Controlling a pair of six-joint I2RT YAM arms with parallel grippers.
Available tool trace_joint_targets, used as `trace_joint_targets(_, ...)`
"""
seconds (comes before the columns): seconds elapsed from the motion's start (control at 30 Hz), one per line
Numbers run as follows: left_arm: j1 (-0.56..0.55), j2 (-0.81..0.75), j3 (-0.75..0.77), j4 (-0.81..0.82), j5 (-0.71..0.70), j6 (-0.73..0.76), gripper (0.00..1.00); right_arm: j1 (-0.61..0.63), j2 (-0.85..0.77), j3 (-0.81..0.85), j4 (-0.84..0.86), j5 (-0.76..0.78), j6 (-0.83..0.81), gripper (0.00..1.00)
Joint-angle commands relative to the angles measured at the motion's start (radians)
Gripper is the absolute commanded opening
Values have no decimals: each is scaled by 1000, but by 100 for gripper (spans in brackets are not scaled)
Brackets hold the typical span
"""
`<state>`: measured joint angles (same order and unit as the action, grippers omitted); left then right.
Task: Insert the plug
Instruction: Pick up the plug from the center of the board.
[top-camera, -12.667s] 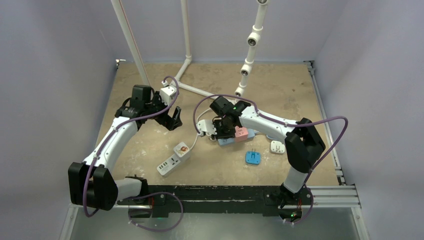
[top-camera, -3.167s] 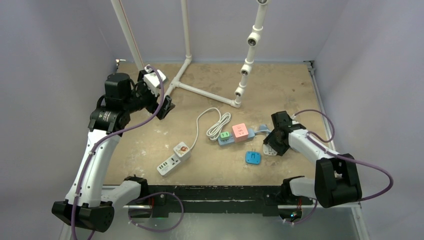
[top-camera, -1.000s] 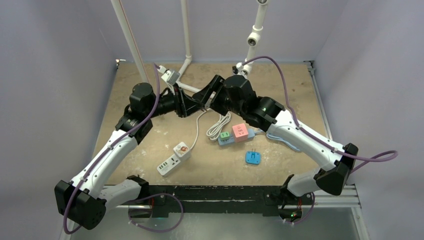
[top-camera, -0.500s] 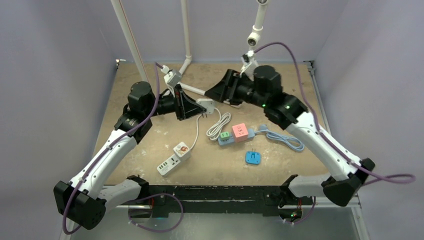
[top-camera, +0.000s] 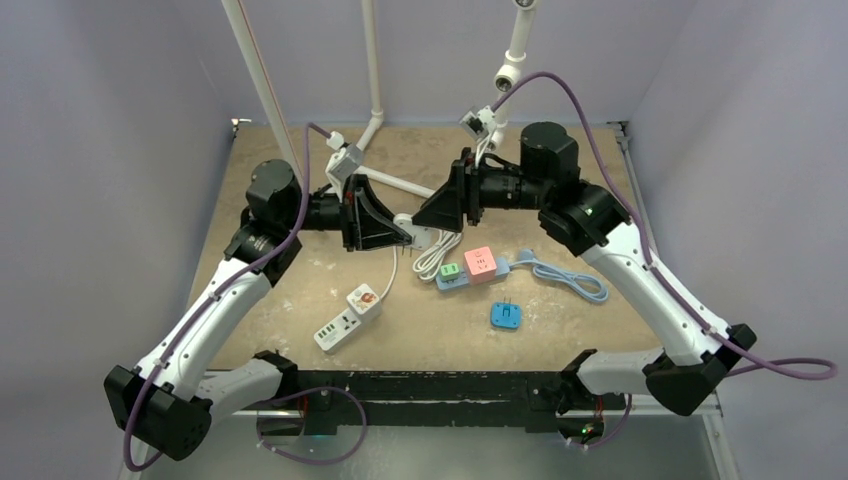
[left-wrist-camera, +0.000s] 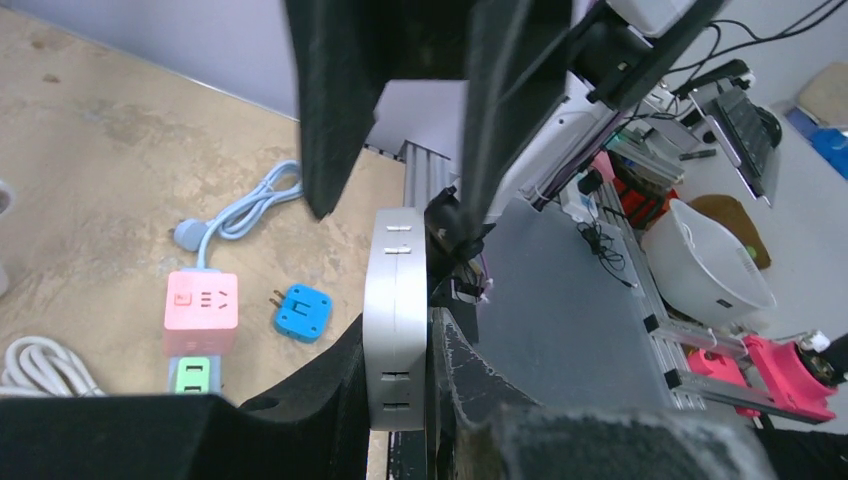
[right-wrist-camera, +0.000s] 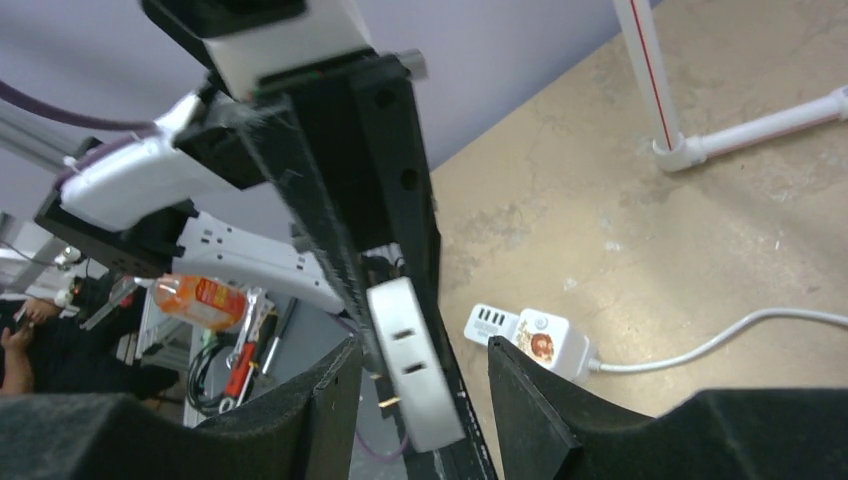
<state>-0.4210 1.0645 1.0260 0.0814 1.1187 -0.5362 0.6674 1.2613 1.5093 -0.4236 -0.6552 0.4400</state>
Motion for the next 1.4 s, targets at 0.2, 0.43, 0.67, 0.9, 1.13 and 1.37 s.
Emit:
trace_joint_targets(0.2, 4, -18, 89, -22, 96, 53, 0, 3, 13, 52, -60, -123, -94, 40)
trace_joint_targets(0.43, 4, -8, 108, -44, 91, 77, 0, 3, -18, -15, -37, -153, -81, 37)
trace_joint_targets(0.67, 4, 4, 118, -29, 72, 71, 0, 16, 0, -29, -11, -129, -74, 0)
trace_joint_targets(0.9, 4, 13, 224, -297, -2, 252, 48, 16, -51, -45, -30, 13, -96, 0)
trace_joint_targets(1.13, 4, 18, 243, -414, 13, 348, 32, 16, -94, -66, -39, 16, -109, 0)
trace_joint_targets(1.37, 4, 37, 241, -341, 57, 303, 5, 16, -74, -76, -18, -31, -107, 0)
